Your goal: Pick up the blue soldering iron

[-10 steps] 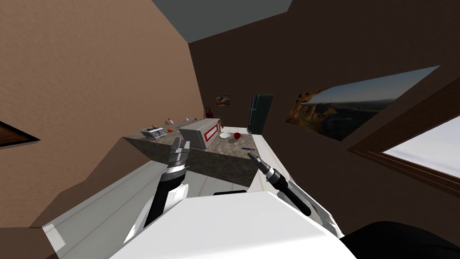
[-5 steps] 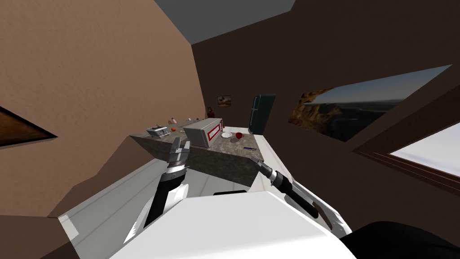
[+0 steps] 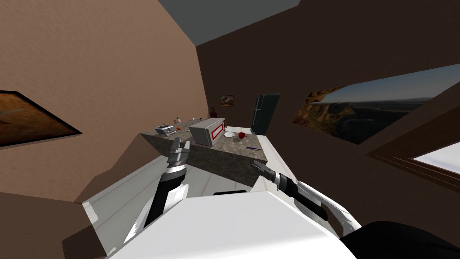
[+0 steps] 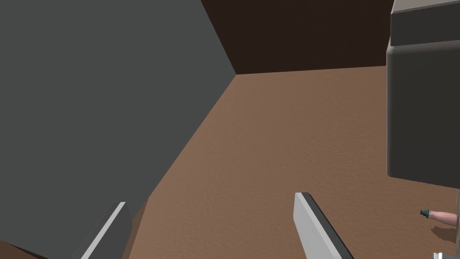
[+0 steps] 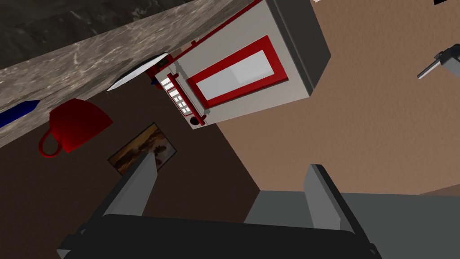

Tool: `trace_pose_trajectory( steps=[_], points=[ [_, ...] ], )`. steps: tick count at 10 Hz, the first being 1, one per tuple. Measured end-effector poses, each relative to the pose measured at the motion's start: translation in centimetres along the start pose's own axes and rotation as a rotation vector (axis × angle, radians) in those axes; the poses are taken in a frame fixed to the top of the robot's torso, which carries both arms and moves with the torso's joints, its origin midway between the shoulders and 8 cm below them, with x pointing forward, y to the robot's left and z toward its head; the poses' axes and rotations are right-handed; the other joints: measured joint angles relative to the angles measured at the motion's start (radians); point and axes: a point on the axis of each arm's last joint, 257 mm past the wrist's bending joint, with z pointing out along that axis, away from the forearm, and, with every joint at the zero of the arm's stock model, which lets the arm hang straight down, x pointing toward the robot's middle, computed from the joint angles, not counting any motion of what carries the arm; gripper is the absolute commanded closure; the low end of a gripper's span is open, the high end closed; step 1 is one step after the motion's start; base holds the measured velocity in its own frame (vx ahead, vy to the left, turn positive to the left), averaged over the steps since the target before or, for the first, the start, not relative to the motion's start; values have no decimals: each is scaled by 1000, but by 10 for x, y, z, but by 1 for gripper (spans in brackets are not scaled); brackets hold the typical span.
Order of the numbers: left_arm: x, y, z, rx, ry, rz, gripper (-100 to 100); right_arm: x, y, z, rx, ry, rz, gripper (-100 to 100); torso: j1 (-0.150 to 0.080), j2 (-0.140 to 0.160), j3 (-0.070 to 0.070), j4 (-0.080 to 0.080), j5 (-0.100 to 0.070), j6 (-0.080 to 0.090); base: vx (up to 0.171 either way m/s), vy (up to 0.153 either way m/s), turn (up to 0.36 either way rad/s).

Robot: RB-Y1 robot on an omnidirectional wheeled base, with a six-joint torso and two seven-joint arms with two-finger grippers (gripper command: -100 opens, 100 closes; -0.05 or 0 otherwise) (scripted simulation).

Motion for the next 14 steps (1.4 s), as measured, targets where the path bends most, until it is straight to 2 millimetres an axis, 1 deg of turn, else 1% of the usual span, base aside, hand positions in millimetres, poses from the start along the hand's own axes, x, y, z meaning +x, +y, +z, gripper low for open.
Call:
trace_pose_trajectory(
  steps=[1, 2, 3, 4, 5, 6, 7, 8, 9, 10, 11, 12, 13, 14],
  points=[
    [0, 0, 0, 0, 0, 0, 0, 6, -3, -5, 6, 35, -14, -100, -1, 0, 0, 0, 0, 0, -3, 19, -15],
    [0, 0, 0, 0, 0, 0, 0, 7, -6, -7, 8, 53, -23, -100, -2, -1, -1, 0, 0, 0, -3, 46, 131],
    [0, 0, 0, 0, 0, 0, 0, 18, -12, -14, 21, 93, -32, -100, -1, -1, -1, 0, 0, 0, -7, 47, 77],
    [0, 0, 0, 0, 0, 0, 0, 21, -17, -20, 28, 125, -45, -100, 0, -1, -1, 0, 0, 0, -7, 50, 148],
    [0, 0, 0, 0, 0, 0, 0, 29, -27, -29, 43, 167, -55, -100, 0, -2, -1, 0, 0, 0, -6, 39, 73],
    [0, 0, 0, 0, 0, 0, 0, 34, -34, -37, 51, 202, -67, -100, -1, -1, -1, 0, 0, 0, -5, 15, -12],
    [0, 0, 0, 0, 0, 0, 0, 34, -35, -39, 51, 219, -76, -100, -2, -1, -1, 0, 0, 1, -5, 33, 161],
    [0, 0, 0, 0, 0, 0, 0, 40, -41, -45, 64, 258, -86, -100, -1, -2, -1, 0, 0, 0, -1, 34, 104],
    [0, 0, 0, 0, 0, 0, 0, 43, -46, -54, 76, 291, -97, -100, -1, -2, -1, 0, 0, 0, 3, 51, 189],
    [0, 0, 0, 0, 0, 0, 0, 51, -56, -62, 91, 333, -109, -100, 0, -2, -1, 0, 0, 0, 5, 38, 91],
    [0, 0, 0, 0, 0, 0, 0, 54, -61, -71, 101, 367, -121, -100, -1, -2, -1, 0, 0, 1, 13, 47, 196],
    [0, 0, 0, 0, 0, 0, 0, 60, -72, -84, 120, 408, -131, -100, -1, -3, -1, -1, 0, 0, 14, 37, 102],
    [0, 0, 0, 0, 0, 0, 0, 60, -75, -92, 127, 441, -143, -100, -1, -3, -1, 0, 0, 1, 8, 13, -18],
    [0, 0, 0, 0, 0, 0, 0, 59, -78, -97, 132, 459, -152, -100, -2, -2, -1, 0, 0, 1, 12, 26, 203]
  ],
)
